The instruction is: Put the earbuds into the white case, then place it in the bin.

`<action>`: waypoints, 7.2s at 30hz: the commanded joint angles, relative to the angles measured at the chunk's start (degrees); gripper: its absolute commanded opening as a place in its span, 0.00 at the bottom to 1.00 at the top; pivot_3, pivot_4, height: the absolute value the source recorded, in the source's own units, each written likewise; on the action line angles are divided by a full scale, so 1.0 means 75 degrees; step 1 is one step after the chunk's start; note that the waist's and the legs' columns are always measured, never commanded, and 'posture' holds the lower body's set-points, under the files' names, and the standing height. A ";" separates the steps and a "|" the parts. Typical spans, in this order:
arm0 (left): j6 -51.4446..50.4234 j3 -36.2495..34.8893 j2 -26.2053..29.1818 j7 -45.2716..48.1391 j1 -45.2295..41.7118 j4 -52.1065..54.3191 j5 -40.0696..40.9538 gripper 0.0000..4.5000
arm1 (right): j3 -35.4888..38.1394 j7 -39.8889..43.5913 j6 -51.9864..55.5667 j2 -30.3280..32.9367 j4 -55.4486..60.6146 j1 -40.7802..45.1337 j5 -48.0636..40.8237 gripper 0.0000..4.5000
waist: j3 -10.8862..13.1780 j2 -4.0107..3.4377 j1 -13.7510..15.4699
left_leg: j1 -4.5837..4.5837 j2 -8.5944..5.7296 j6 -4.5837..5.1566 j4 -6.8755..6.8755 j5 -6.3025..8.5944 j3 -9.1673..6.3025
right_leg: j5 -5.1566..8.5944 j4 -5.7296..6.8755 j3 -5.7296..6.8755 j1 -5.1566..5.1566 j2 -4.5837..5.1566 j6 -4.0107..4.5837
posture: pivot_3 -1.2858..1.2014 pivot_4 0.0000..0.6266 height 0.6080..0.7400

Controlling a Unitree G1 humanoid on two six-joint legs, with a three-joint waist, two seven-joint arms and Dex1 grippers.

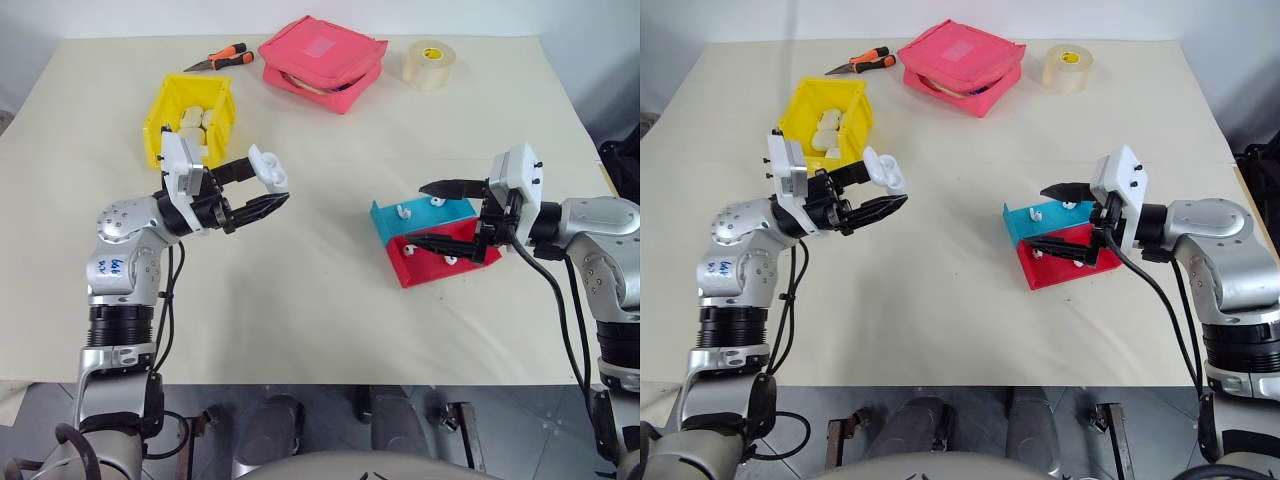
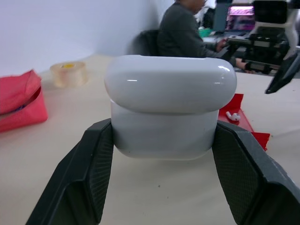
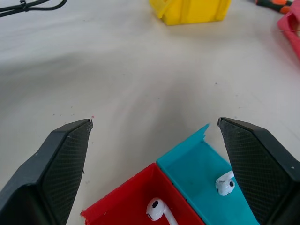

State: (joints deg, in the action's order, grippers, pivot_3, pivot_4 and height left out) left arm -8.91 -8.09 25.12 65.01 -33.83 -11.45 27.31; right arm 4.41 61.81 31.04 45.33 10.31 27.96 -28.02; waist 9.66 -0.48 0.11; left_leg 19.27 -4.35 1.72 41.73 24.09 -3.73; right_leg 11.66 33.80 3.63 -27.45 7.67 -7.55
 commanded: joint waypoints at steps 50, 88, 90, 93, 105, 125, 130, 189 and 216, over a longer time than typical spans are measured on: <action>0.1419 0.0922 -0.2117 0.2277 -0.0307 -0.1306 0.0397 0.62 | 0.4484 -0.1349 0.0985 0.1180 0.3393 -0.6100 -0.0180 0.72 | -0.0001 0.0001 0.0252 | -0.0119 0.0009 0.0085 -0.0035 0.0042 0.0058 | -0.0045 -0.0117 -0.0045 0.0145 -0.0028 -0.0038 | 0.52 0.24 1.00; 0.1452 0.0795 -0.1781 0.0909 0.0248 -0.0124 0.0469 0.62 | 0.0174 -0.0717 -0.0880 0.2467 0.0590 -0.1804 0.1662 0.72 | -0.0001 0.0000 0.0215 | -0.0116 0.0011 0.0088 -0.0045 0.0043 0.0082 | -0.0072 -0.0160 -0.0057 0.0139 -0.0037 -0.0041 | 0.52 0.24 1.00; 0.1430 0.0816 -0.1773 0.0866 0.0350 0.0024 0.0473 0.62 | -0.0424 -0.0110 -0.1459 0.2678 0.0128 -0.1328 0.2060 0.72 | -0.0001 0.0000 0.0177 | -0.0114 0.0013 0.0088 -0.0049 0.0043 0.0081 | -0.0072 -0.0167 -0.0054 0.0139 -0.0037 -0.0041 | 0.52 0.24 1.00; 0.1399 0.0836 -0.1756 0.0768 0.0520 0.0243 0.0479 0.62 | -0.1108 0.0711 -0.2398 0.2800 -0.0598 -0.0684 0.2584 0.72 | -0.0001 0.0000 0.0150 | -0.0113 0.0013 0.0088 -0.0055 0.0043 0.0083 | -0.0072 -0.0175 -0.0057 0.0136 -0.0036 -0.0041 | 0.52 0.24 1.00; 0.1243 0.0892 -0.1697 0.0201 0.1193 0.1140 0.0482 0.62 | -0.2284 0.2012 -0.4419 0.2222 -0.2472 0.0779 0.3715 0.72 | 0.0000 -0.0001 0.0162 | -0.0112 0.0015 0.0087 -0.0056 0.0042 0.0081 | -0.0074 -0.0181 -0.0056 0.0134 -0.0032 -0.0042 | 0.52 0.24 1.00; 0.1068 0.0926 -0.1575 -0.0069 0.1423 0.1529 0.0536 0.62 | -0.2416 0.1816 -0.5165 0.1463 -0.3400 0.1251 0.4441 0.72 | 0.0001 -0.0004 0.0154 | -0.0112 0.0018 0.0084 -0.0057 0.0042 0.0081 | -0.0075 -0.0180 -0.0055 0.0132 -0.0034 -0.0041 | 0.52 0.24 1.00; 0.1072 0.0945 -0.1585 -0.0074 0.1430 0.1538 0.0543 0.62 | -0.2431 0.1605 -0.5241 0.1370 -0.3522 0.1344 0.4619 0.72 | 0.0001 -0.0004 0.0150 | -0.0112 0.0016 0.0084 -0.0057 0.0042 0.0081 | -0.0075 -0.0181 -0.0057 0.0133 -0.0033 -0.0040 | 0.52 0.24 1.00; 0.1125 0.0952 -0.1672 0.0054 0.1341 0.1244 0.0497 0.62 | -0.1392 0.0609 0.2296 0.2068 0.0382 -0.0373 0.2707 0.72 | 0.0005 -0.0011 0.0187 | -0.0095 0.0012 0.0083 -0.0052 0.0043 0.0064 | -0.0079 -0.0185 -0.0041 0.0127 -0.0026 -0.0034 | 0.52 0.24 1.00; 0.1174 0.0928 -0.1692 -0.0038 0.1382 0.1274 0.0473 0.62 | -0.2020 0.0490 0.1811 0.1585 -0.0014 0.0471 0.2550 0.72 | 0.0005 -0.0012 0.0176 | -0.0096 0.0013 0.0083 -0.0053 0.0043 0.0064 | -0.0079 -0.0187 -0.0040 0.0127 -0.0028 -0.0034 | 0.52 0.24 1.00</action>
State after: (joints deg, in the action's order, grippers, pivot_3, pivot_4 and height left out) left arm -1.06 -1.08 12.49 64.92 -23.23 -3.04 29.87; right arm -12.64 65.55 44.15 57.57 8.73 30.58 -7.91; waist 9.70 -0.57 1.44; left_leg 18.55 -4.25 2.34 41.33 24.41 -3.26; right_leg 11.06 32.40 3.33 -26.50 7.46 -7.80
